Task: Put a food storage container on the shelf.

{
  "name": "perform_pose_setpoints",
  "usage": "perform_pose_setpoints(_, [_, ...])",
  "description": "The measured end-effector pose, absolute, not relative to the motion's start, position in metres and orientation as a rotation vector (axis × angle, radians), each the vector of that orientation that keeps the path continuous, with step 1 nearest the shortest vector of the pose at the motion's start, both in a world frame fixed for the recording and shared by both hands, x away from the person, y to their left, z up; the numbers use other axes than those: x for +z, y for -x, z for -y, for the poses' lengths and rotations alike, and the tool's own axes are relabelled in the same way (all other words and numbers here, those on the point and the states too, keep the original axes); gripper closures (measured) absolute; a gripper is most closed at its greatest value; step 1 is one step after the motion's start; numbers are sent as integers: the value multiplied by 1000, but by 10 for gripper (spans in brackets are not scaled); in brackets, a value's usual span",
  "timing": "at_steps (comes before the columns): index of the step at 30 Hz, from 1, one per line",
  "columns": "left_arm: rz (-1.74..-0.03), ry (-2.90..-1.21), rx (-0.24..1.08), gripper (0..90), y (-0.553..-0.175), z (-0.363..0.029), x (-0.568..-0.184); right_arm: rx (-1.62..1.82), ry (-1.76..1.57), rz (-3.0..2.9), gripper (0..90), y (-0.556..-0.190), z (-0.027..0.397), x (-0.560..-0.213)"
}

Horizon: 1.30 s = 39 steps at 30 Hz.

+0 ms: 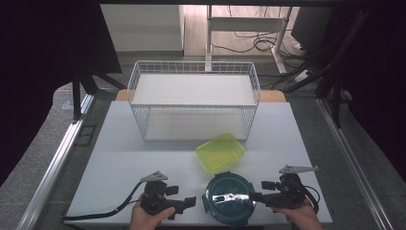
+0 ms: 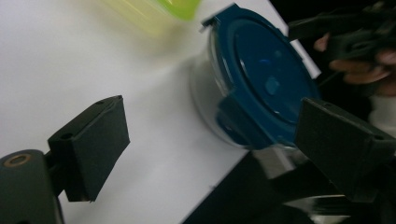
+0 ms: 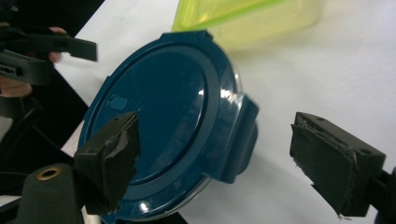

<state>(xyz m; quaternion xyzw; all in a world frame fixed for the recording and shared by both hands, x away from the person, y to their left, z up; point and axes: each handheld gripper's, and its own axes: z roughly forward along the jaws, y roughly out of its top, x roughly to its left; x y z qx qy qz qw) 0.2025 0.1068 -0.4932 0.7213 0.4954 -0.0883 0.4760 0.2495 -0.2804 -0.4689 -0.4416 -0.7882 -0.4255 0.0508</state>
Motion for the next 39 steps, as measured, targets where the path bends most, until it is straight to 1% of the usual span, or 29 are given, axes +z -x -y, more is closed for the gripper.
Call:
perform_pose_setpoints(2, [-1222, -1747, -281, 98, -203, -100, -502, -1285, 1346, 2371, 152, -249, 279, -474])
perform_pose_setpoints(3, [-1222, -1747, -281, 100, -203, -100, -502, -1285, 1346, 2371, 152, -249, 279, -474])
perform_pose_setpoints(7, [-1251, -1695, -383, 114, -209, -91, -514, -1269, 1352, 2337, 145, -251, 276, -478])
perform_pose_setpoints(8, [-1256, -1689, -390, 119, -210, -90, -515, -1262, 1352, 2337, 142, -252, 274, -478])
perform_pose_setpoints(12, [-1272, -1669, -390, 123, -213, -88, -517, -1240, 1336, 2339, 138, -254, 269, -480])
perform_pose_setpoints(13, [-1270, -1711, -344, 125, -212, -84, -514, -1228, 1333, 2334, 133, -256, 267, -482])
perform_pose_setpoints(15, [-1246, -1730, -327, 125, -211, -79, -511, -1225, 1336, 2332, 133, -257, 267, -483])
perform_pose_setpoints(18, [-1226, -1717, -383, 120, -211, -65, -510, -1217, 1339, 2326, 133, -258, 267, -484])
perform_pose_setpoints(20, [-1230, -1729, -371, 121, -210, -60, -512, -1217, 1346, 2316, 133, -258, 268, -484])
perform_pose_setpoints(24, [-1228, -1718, -398, 132, -207, -51, -516, -1212, 1337, 2302, 135, -257, 267, -486])
perform_pose_setpoints(30, [-1233, -1689, -435, 185, -206, -49, -519, -1179, 1325, 2296, 142, -257, 263, -490])
perform_pose_setpoints(34, [-1235, -1677, -462, 216, -204, -48, -520, -1148, 1333, 2254, 161, -259, 260, -498])
perform_pose_setpoints(37, [-1249, -1665, -501, 224, -203, -47, -523, -1135, 1341, 2220, 173, -260, 260, -499])
perform_pose_setpoints(39, [-1255, -1661, -503, 229, -203, -47, -524, -1137, 1343, 2213, 181, -260, 260, -499])
